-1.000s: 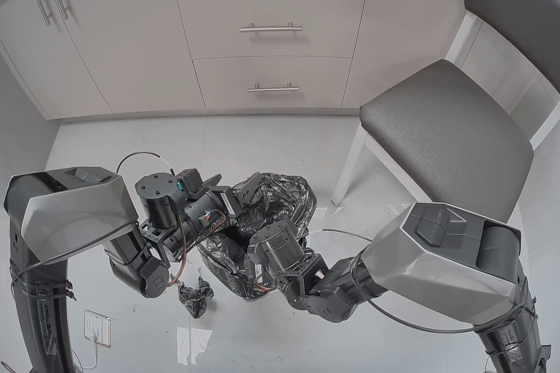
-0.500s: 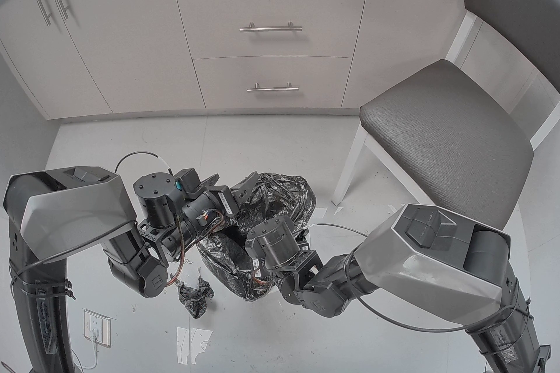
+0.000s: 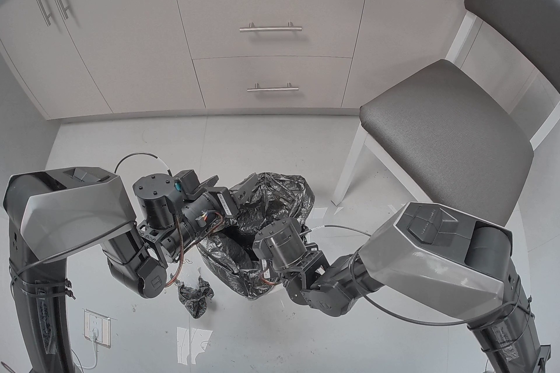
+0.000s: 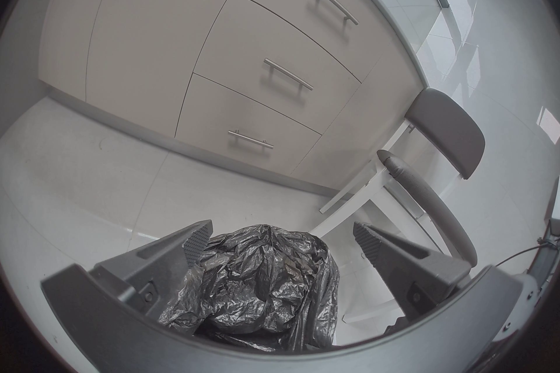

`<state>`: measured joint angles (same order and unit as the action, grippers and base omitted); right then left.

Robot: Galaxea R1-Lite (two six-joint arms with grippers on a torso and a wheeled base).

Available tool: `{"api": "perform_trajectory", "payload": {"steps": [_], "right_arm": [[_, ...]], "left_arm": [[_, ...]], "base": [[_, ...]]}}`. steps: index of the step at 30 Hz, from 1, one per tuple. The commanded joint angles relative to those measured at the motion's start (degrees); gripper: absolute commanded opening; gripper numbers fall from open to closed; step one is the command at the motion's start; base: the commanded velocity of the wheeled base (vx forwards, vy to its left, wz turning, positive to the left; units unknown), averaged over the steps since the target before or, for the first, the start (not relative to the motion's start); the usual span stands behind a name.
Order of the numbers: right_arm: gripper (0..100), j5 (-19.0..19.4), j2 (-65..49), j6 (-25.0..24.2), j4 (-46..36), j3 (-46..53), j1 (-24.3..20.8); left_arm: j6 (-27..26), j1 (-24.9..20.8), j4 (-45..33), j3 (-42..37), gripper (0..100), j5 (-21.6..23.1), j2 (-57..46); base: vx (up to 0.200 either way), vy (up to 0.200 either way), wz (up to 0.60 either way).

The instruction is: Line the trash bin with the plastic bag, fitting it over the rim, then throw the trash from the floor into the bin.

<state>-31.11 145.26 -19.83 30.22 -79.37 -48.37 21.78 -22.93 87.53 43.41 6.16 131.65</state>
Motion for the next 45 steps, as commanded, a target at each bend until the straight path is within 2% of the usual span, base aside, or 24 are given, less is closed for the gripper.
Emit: {"api": "perform_trajectory", "payload": {"steps": [1, 6, 17, 29, 39, 40, 45], "right_arm": [[0, -1.58, -4.29, -0.47, 0.19, 8.01, -0.06], [0, -1.58, -7.80, -1.61, 0.19, 13.81, -0.76], [0, -1.58, -8.07, -3.90, 0.19, 16.97, -2.43], [0, -1.67, -6.66, -3.02, 5.73, 21.72, -4.36], [0, -1.76, -6.92, -3.19, 5.99, 24.00, -5.33], [100, -1.76, -6.92, -3.28, 5.99, 24.00, -5.42], [100, -1.76, -6.48, -3.63, 5.99, 24.09, -6.21]], "left_arm": [[0.10, 0.08, 0.01, 0.01, 100, 0.00, 0.28], [0.01, 0.08, 0.01, -0.96, 100, -0.09, 0.19], [0.01, 0.34, 0.01, -1.22, 100, -0.27, 0.01], [0.01, 0.34, 0.01, -1.31, 100, -0.36, 0.28], [1.95, -0.01, 0.01, -2.10, 100, -0.44, -0.07], [1.95, 0.08, 0.01, -2.01, 100, -0.44, -0.07], [1.86, 0.08, 0.01, -2.19, 100, -0.44, -0.07]], "base": [[0.000, 0.000, 0.00], [0.000, 0.000, 0.00], [0.000, 0.000, 0.00], [0.000, 0.000, 0.00], [0.000, 0.000, 0.00], [0.000, 0.000, 0.00], [0.000, 0.000, 0.00]]}}
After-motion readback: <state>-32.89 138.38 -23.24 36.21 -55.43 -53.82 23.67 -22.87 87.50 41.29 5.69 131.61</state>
